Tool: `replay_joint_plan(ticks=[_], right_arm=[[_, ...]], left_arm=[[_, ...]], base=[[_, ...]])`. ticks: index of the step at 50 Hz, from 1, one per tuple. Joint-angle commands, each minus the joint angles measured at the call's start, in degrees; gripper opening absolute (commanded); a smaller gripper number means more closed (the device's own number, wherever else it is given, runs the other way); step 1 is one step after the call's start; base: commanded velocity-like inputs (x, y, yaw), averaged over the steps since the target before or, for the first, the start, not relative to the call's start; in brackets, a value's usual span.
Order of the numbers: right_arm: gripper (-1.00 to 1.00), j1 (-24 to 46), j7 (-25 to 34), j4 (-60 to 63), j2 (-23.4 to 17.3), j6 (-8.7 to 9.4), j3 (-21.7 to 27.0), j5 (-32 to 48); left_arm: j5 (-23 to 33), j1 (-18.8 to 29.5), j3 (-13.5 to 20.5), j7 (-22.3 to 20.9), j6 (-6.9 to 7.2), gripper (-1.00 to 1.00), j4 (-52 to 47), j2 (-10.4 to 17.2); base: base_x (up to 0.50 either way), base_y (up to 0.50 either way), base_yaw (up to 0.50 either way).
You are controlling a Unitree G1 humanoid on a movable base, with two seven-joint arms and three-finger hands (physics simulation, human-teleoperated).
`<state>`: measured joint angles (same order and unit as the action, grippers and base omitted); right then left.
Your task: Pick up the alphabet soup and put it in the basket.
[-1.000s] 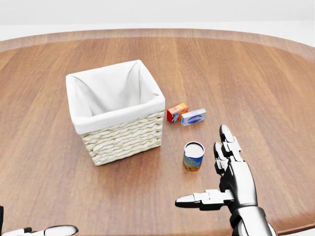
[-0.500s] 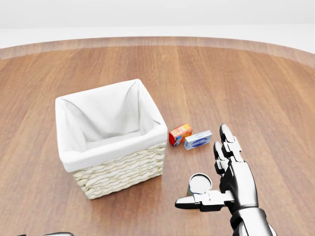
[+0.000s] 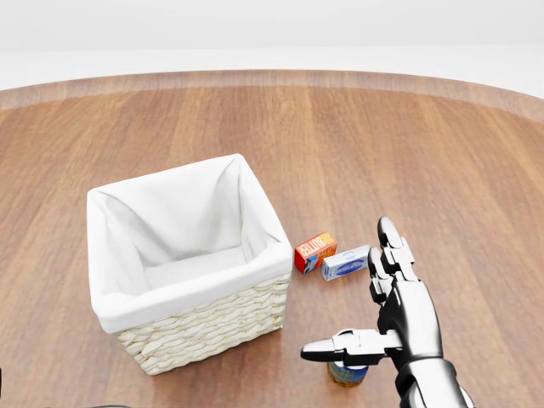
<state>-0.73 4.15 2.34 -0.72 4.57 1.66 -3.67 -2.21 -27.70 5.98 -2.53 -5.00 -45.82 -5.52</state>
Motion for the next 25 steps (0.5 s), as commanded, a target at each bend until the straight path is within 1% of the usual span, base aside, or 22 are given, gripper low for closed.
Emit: replay_joint_plan(ticks=[1, 12, 13, 18, 23, 25], right_arm=[[1.0, 1.7, -1.0, -4.0, -0.2, -1.72, 0.4, 0.6], [1.0, 4.6, -2.7, -11.2, -0.5, -5.12, 0.6, 2.4], [1.0, 4.6, -3.0, -12.0, -0.5, -6.05, 0.5, 2.7], [1.0, 4.6, -3.8, -13.8, -0.6, -8.23, 0.7, 3.4], [1.0, 4.6, -3.8, -14.4, -1.0, -8.91, 1.1, 3.4], [1.0, 4.6, -3.8, -15.9, -1.1, -9.57, 1.1, 3.9]], left_arm=[[-0.2, -0.2, 0.1, -0.1, 0.0, 1.0, -0.1, 0.1], [-0.3, 0.0, 0.4, -0.3, 0.0, 1.0, -0.5, -0.1], [-0.3, -0.1, 0.5, -0.4, 0.0, 1.0, -0.6, -0.1], [-0.2, 0.0, 0.4, -0.5, 0.0, 1.0, -0.4, -0.2], [-0.5, -0.3, 0.4, -0.7, 0.0, 1.0, -0.5, -0.2], [-0.5, -0.2, 0.2, -0.8, 0.0, 1.0, -0.3, -0.2]], base=[[0.0, 0.0, 0.0], [0.0, 0.0, 0.0], [0.0, 0.0, 0.0], [0.0, 0.0, 0.0], [0.0, 0.0, 0.0], [0.0, 0.0, 0.0]])
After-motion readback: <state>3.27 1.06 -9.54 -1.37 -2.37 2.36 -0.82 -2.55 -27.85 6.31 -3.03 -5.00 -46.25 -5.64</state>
